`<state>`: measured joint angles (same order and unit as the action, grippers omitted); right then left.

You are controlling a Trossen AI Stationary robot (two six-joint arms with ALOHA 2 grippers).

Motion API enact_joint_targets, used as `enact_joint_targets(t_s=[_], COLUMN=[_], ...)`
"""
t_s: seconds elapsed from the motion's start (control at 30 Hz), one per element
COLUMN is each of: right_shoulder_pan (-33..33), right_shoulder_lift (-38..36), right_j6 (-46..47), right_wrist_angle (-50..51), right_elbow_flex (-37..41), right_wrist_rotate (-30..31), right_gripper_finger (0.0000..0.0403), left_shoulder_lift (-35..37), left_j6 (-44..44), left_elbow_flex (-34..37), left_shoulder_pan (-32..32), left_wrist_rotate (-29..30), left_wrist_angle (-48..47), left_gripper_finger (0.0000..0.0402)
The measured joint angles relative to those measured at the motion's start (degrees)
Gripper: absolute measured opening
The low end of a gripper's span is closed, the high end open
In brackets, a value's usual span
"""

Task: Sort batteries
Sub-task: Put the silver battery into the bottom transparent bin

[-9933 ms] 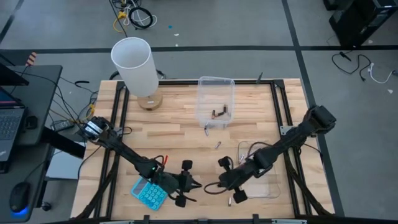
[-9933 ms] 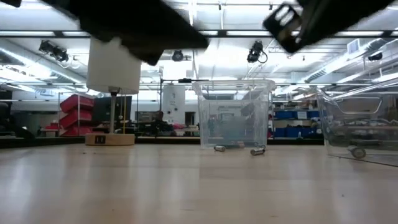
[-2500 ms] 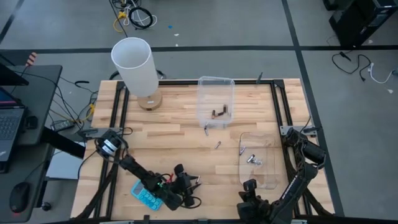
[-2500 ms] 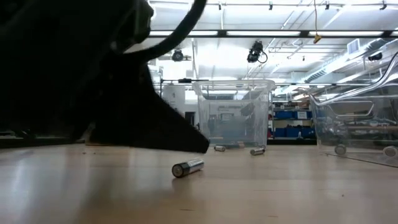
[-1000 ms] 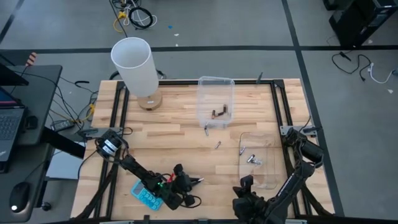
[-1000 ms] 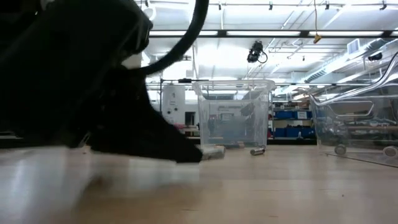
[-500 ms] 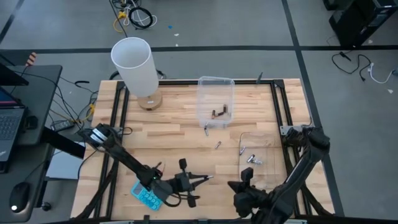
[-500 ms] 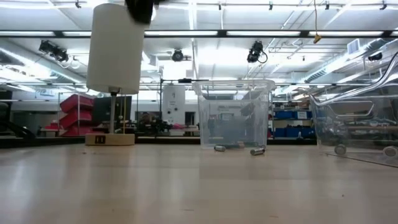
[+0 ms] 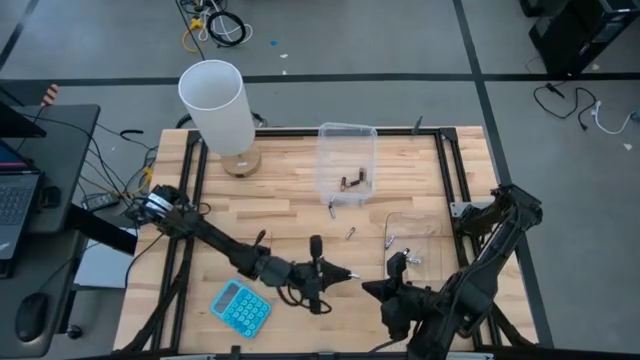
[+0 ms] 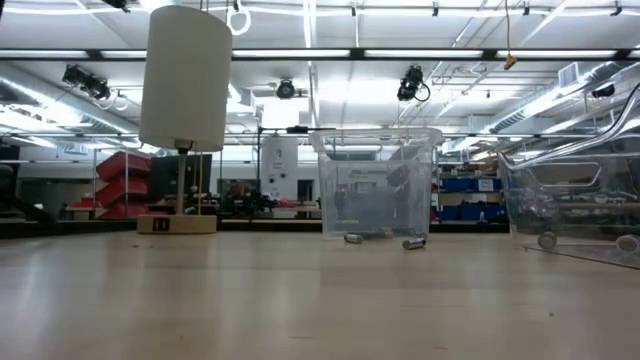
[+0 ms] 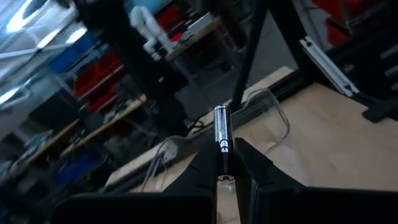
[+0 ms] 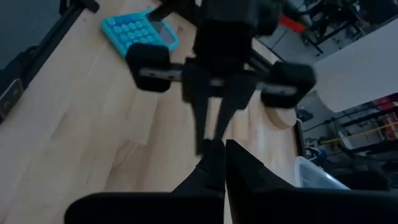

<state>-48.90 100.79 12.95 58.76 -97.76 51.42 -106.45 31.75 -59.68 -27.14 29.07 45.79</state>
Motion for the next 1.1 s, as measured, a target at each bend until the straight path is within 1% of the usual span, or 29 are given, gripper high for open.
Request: enact_joint_targets(t_s=[0.1, 0.23, 0.33, 0.4, 0.47, 0.63, 0.83, 0.93, 1.1], right_shoulder_pan=[0.85, 1.08, 0.35, -0.35, -0.79, -0.76, 0.86, 1.44, 2.27], right_shoulder_lift=[-0.43, -0.3, -0.19, -0.19, -0.19, -0.19, -0.19, -0.19, -0.19], right_j6=[-1.92, -2.6, -0.09, 1.63, 2.44, 5.13, 6.56, 6.48, 5.53], right_wrist_angle=[0.0, 1.0, 3.27, 4.43, 4.52, 4.13, 3.57, 3.41, 3.39], right_elbow_flex=[0.0, 0.0, 0.02, 0.02, 0.02, 0.02, 0.02, 0.02, 0.02], right_wrist_rotate=[-1.81, -1.84, 0.96, 3.4, 4.5, 4.17, -0.06, -0.24, -0.55], right_gripper_finger=[0.0005, 0.0024, 0.0042, 0.0053, 0.0065, 0.0096, 0.0128, 0.0134, 0.0134], left_shoulder_lift=[-0.02, -0.02, 0.47, 0.61, 0.55, 0.55, 0.55, 0.55, 0.55], left_j6=[2.58, 4.35, 6.93, 7.35, 7.41, 7.63, 8.57, 8.71, 9.27], left_elbow_flex=[0.02, 0.02, 0.02, 0.02, 0.02, 0.02, 0.02, 0.02, 0.02], left_shoulder_pan=[1.86, 2.8, 2.78, 2.77, 2.74, 2.74, 2.54, 2.51, 2.39], left_wrist_rotate=[-4.26, -4.76, -4.52, -4.44, -4.37, -6.49, -6.85, -6.9, -7.77], left_wrist_angle=[2.73, 5.2, 5.55, 5.79, 5.52, 5.84, 9.05, 10.09, 10.24], left_gripper_finger=[0.0017, 0.0017, 0.0017, 0.0017, 0.0017, 0.0017, 0.0017, 0.0017, 0.0017])
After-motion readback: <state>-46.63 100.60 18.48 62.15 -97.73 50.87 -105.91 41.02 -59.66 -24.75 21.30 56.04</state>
